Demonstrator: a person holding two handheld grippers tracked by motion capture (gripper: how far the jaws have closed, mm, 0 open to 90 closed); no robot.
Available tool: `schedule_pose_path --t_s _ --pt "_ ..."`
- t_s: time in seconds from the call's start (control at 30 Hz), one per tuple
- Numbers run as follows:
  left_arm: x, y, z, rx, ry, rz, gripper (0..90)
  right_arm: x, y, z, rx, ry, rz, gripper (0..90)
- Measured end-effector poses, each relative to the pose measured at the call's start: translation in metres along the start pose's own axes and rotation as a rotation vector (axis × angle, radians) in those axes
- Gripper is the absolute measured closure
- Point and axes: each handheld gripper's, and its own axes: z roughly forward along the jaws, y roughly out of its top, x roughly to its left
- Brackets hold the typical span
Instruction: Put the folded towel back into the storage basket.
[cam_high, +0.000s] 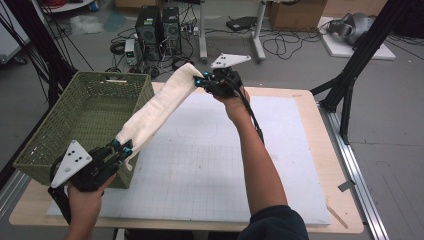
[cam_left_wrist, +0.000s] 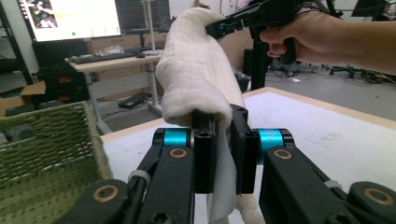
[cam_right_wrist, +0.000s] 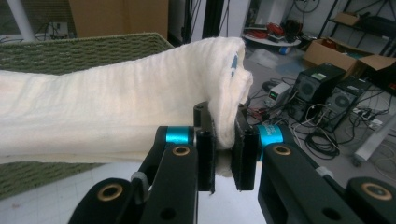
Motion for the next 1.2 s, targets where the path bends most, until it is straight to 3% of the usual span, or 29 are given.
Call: schedule_pose_path --t_s 0.77,1.2 --pt "0.031 0.0 -0.038 -0.013 0.144 -0.021 81.5 0.035 0.059 0.086 0.016 0.04 -0.067 82.4" --pt "0.046 -0.005 -0.052 0.021 0.226 -0.019 81.5 0.053 0.07 0.14 0.048 0.059 -0.072 82.4"
